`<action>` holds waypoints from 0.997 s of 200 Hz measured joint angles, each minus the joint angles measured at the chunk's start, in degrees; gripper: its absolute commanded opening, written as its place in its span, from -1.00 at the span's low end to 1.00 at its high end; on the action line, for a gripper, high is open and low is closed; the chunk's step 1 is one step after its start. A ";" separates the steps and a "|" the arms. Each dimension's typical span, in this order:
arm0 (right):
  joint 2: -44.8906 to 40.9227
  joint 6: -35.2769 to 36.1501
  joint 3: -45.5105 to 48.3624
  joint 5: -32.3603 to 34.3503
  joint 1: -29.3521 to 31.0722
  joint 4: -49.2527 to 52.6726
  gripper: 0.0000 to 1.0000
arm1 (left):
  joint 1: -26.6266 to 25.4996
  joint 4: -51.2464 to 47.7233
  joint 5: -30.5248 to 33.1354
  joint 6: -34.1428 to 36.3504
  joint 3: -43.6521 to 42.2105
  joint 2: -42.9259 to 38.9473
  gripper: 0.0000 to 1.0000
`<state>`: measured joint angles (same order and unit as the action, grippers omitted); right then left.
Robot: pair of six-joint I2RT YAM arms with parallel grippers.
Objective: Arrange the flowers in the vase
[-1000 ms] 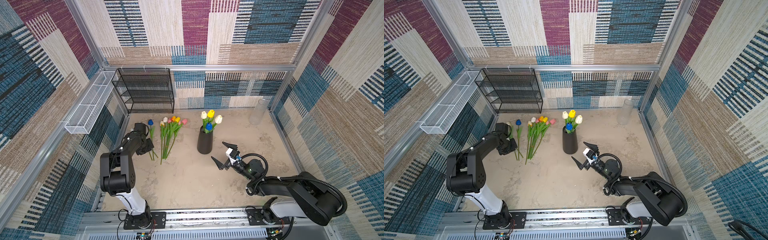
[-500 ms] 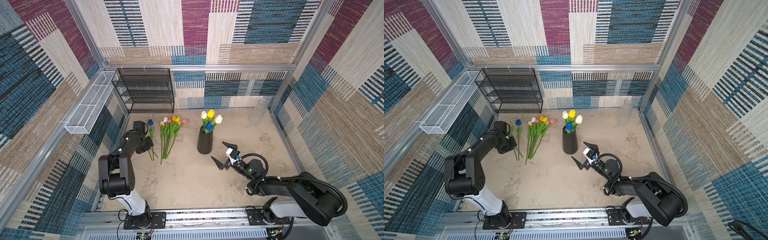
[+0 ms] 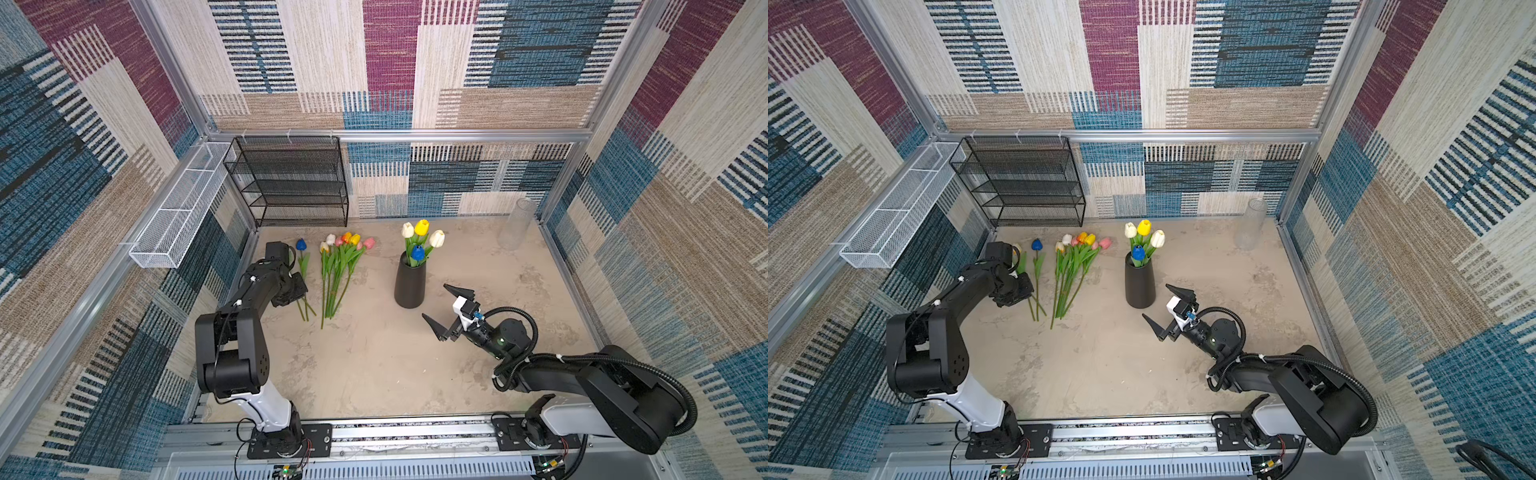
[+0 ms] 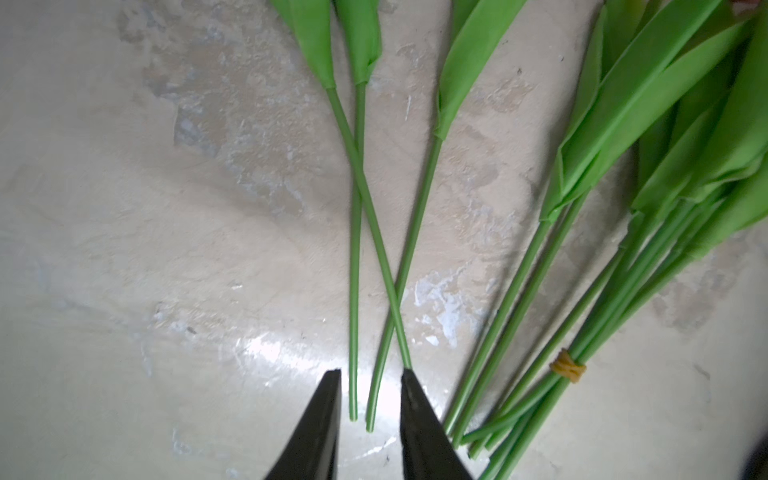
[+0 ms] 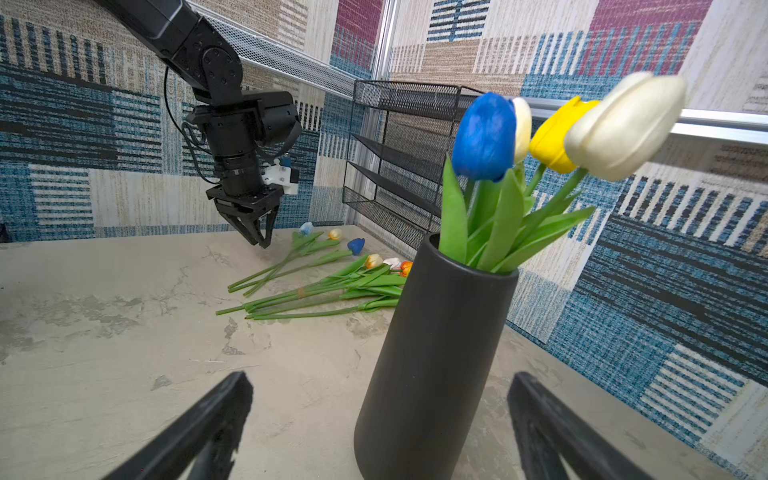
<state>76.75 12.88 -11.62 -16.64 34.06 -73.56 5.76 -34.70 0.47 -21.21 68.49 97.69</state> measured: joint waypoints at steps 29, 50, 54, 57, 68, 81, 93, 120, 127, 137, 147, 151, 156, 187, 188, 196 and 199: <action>0.48 -0.24 0.00 -0.52 0.00 -0.02 1.00 | 0.09 -0.13 -0.87 0.61 5.40 5.51 -0.36; 0.76 -0.24 -0.02 -0.81 0.00 -0.02 1.00 | 0.11 -0.22 -1.03 0.74 8.17 8.92 -0.36; 0.81 -0.24 -0.02 -0.81 0.00 -0.02 1.00 | 0.11 -0.31 -1.03 0.87 8.63 9.49 -0.37; 0.83 -0.24 -0.02 -0.81 0.00 0.00 1.00 | 0.11 -0.35 -1.01 0.96 8.98 9.92 -0.37; 0.87 -0.22 -0.02 -0.81 0.00 0.00 1.00 | 0.17 -0.70 -0.83 1.86 10.29 11.45 -0.40; 0.92 -0.22 -0.02 -0.81 0.00 0.00 1.00 | 0.42 -0.92 -0.63 2.05 11.67 13.00 -0.42; 1.07 -0.22 -0.13 -0.81 0.00 0.07 1.00 | 0.55 -1.16 -0.57 2.19 12.39 13.81 -0.45; 1.25 -0.22 -0.35 -0.76 0.00 0.04 1.00 | 0.74 -2.21 0.94 2.32 12.70 14.36 -0.53; 1.25 -0.22 -0.35 -0.76 0.00 0.07 1.00 | 0.74 -2.62 1.16 2.32 12.70 14.36 -0.53; 1.29 -0.20 -0.35 -0.76 0.00 0.04 1.00 | 0.74 -3.06 2.14 2.32 12.68 14.34 -0.53; 1.38 -0.20 -0.37 -0.76 0.00 0.04 1.00 | 0.74 -3.17 2.49 2.32 12.55 14.25 -0.52; 1.44 -0.20 -0.37 -0.76 0.00 0.04 1.00 | 0.74 -3.19 2.56 2.32 12.50 14.25 -0.52; 1.46 -0.20 -0.37 -0.76 0.00 0.04 1.00 | 0.76 -3.28 2.73 2.32 12.50 14.25 -0.52; 1.70 -0.20 -0.50 -0.76 0.00 0.04 1.00 | 0.76 -3.26 3.23 2.34 12.85 15.74 -0.52; 1.70 -0.20 -0.50 -0.76 0.00 0.04 1.00 | 0.76 -3.26 3.26 2.34 12.85 15.80 -0.52; 1.75 -0.20 -0.52 -0.76 0.00 0.04 1.00 | 0.81 -3.32 3.28 2.34 13.07 16.33 -0.55; 1.75 -0.20 -0.52 -0.76 0.00 0.04 1.00 | 0.81 -3.32 3.28 2.34 13.22 16.55 -0.56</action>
<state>78.50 12.69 -12.14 -17.41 34.06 -73.52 6.57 -38.02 3.75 -18.87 81.71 114.24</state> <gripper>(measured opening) 0.996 0.238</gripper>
